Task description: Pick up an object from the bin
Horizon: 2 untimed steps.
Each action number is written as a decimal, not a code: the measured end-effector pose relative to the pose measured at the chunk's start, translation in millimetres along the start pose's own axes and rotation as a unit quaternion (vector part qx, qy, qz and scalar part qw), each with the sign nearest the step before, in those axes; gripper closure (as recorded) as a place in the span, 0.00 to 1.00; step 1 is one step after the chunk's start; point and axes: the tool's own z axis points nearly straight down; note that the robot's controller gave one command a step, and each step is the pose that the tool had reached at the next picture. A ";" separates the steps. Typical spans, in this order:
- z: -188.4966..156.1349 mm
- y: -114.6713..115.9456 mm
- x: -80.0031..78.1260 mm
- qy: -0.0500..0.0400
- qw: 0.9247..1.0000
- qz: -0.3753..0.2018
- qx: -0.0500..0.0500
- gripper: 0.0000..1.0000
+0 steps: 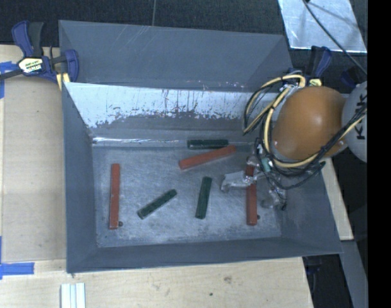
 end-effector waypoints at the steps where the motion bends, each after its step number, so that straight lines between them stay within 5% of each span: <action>1: -2.9 -1.4 -0.4 -0.001 1.000 0.002 0.002 1.00; 2: -162.5 -21.2 5.4 0.000 1.000 -0.024 0.003 1.00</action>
Offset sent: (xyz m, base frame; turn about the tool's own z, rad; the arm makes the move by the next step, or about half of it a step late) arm 0.0000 0.0000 0.0000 0.0000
